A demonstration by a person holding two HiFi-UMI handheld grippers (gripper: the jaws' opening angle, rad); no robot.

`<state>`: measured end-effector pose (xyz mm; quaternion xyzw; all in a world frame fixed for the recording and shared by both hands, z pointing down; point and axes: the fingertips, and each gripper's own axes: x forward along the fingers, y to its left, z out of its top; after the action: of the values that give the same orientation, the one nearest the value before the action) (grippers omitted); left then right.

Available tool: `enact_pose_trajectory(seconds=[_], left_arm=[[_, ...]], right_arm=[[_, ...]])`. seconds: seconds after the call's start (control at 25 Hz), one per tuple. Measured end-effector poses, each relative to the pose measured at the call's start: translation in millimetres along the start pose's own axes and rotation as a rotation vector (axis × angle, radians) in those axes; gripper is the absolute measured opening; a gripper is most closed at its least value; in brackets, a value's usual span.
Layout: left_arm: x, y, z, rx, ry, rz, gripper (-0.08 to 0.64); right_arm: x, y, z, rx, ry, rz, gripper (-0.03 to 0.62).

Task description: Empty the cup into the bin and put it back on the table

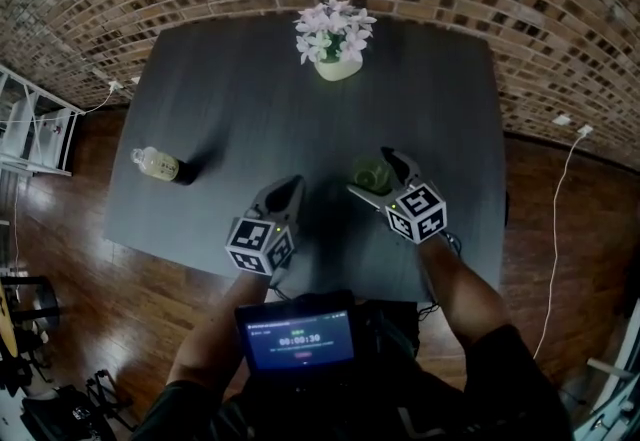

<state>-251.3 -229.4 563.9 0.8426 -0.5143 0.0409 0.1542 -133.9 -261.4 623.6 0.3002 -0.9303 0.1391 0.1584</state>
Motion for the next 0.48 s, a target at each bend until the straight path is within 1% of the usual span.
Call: enact_pose_trajectory(seconds=[0.12,0.24,0.32,0.4,0.48], left_arm=[[-5,0,8,-0.005,-0.017,0.002,0.003],[-13,-1,22,-0.02,-0.053,-0.005,0.003],[-17,-8,34,-0.029,-0.085,-0.034,0.003],[-22,-16,44,-0.012,-0.104,-0.067,0.003],[-24,-25,54,0.006,-0.124,-0.104,0.003]], right_arm=[[-14,4,12,-0.003,-0.023,-0.003,0.472],[-30,7,25,-0.008,-0.047,-0.015,0.472],[-42,10,37,-0.006,-0.071,-0.021,0.472],[-54,15,49,-0.018,-0.093,-0.024,0.469],[-66,22,60,-0.045,-0.115,-0.033,0.377]])
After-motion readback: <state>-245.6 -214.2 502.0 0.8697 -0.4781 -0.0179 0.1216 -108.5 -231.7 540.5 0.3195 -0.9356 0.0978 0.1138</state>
